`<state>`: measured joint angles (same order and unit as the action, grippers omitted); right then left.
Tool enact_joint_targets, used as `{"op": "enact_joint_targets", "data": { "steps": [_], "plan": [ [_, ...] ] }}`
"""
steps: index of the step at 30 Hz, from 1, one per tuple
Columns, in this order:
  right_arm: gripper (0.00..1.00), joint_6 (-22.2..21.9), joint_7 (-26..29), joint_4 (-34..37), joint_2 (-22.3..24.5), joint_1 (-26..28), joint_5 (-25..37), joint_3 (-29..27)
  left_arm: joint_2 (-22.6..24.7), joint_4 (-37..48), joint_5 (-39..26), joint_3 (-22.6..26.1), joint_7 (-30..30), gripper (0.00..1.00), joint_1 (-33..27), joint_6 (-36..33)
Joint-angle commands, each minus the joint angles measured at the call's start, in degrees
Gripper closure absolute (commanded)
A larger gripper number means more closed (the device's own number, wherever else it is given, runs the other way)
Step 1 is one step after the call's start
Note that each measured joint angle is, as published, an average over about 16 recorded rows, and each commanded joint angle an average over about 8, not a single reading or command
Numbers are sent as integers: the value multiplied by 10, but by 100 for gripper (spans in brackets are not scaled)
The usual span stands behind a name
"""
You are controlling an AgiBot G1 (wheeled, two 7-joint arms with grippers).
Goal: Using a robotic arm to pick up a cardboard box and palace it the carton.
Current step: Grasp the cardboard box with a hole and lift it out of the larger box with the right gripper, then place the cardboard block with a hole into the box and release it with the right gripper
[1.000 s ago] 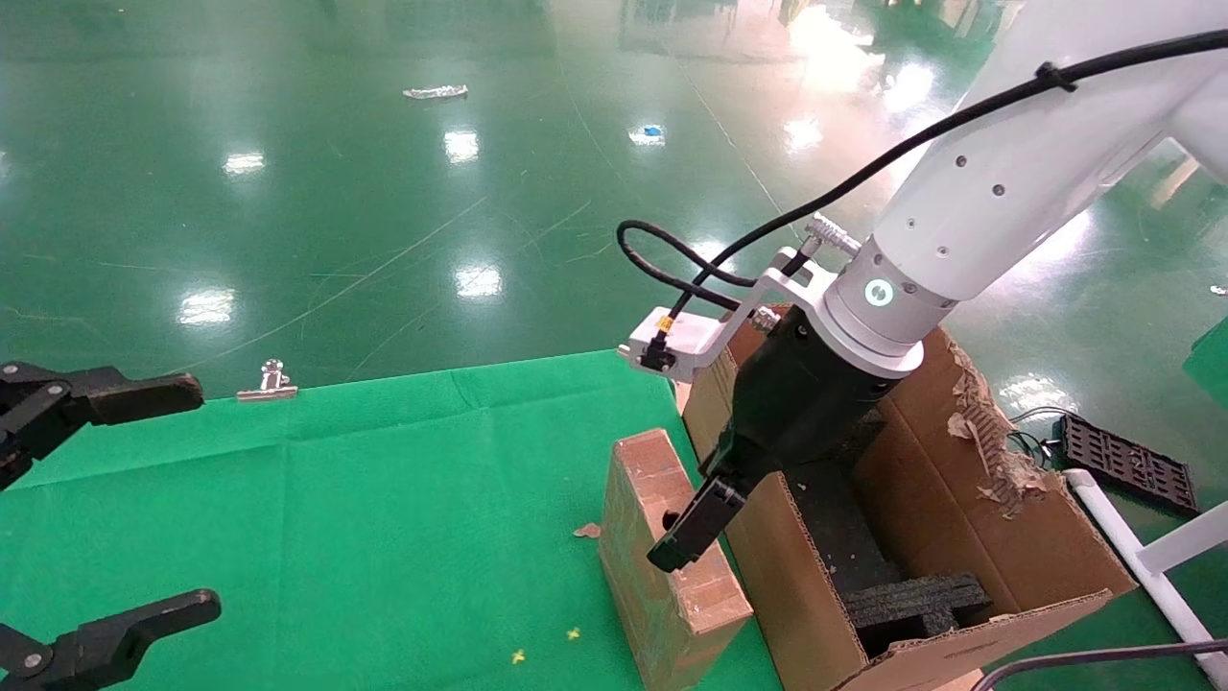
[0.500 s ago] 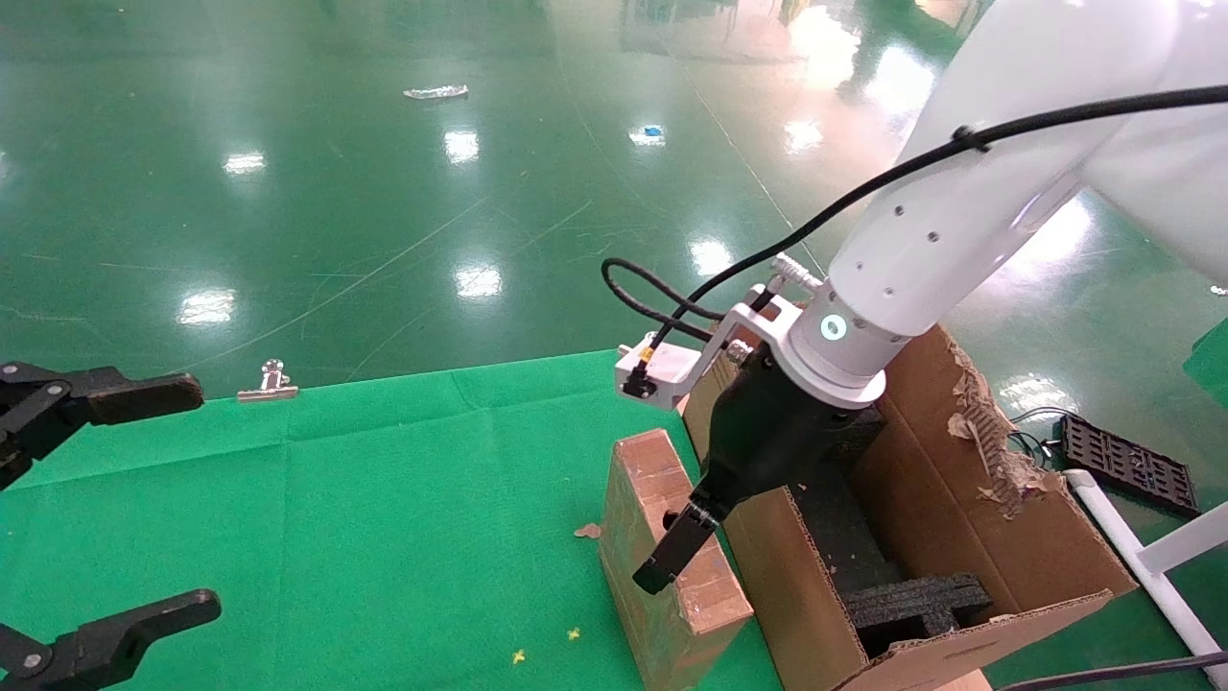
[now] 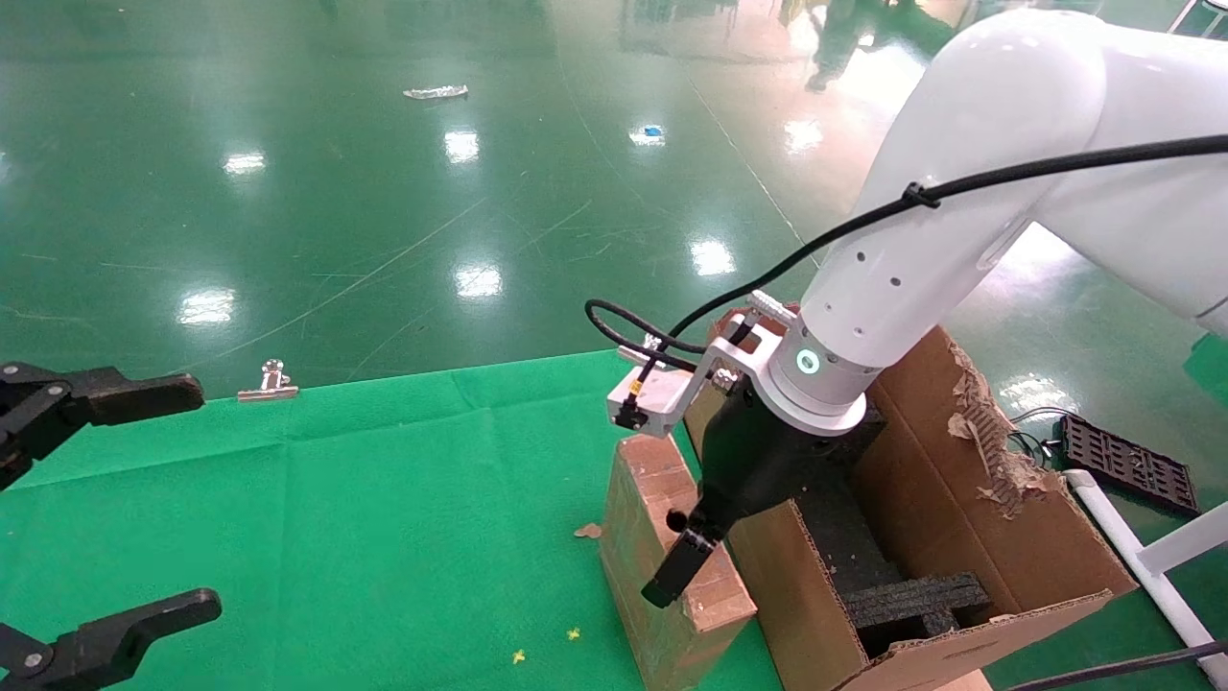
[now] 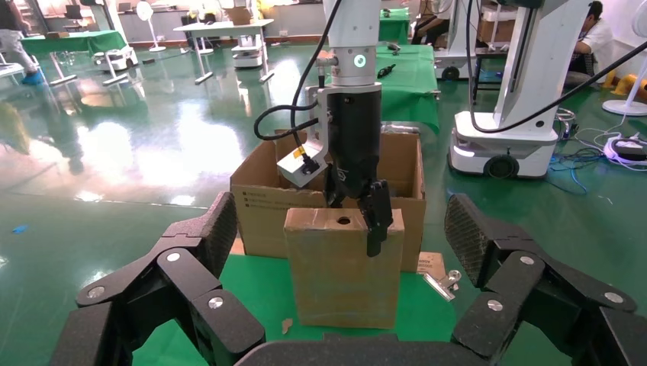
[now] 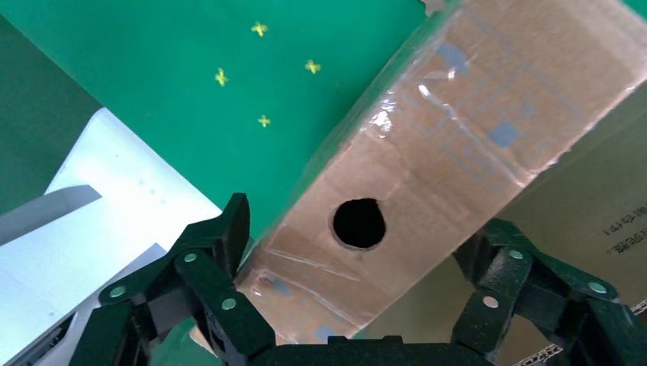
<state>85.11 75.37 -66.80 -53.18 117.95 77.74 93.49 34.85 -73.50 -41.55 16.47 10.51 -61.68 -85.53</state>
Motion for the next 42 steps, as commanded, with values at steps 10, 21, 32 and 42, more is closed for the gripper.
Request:
{"op": "enact_joint_targets", "data": {
  "steps": [10,21,32,42],
  "plan": [
    [100,-6,9,-17,9,-5,12,6,0,0,0,0,0,100,0,0],
    [100,-33,-12,-29,35,-8,12,-3,0,0,1,1,0,100,0,0],
    [100,-105,-158,10,153,18,-88,-96,-1,0,1,1,-1,100,0,1],
    [100,-87,-240,162,238,106,-55,-130,-1,0,1,2,-1,100,0,1]
  ]
}}
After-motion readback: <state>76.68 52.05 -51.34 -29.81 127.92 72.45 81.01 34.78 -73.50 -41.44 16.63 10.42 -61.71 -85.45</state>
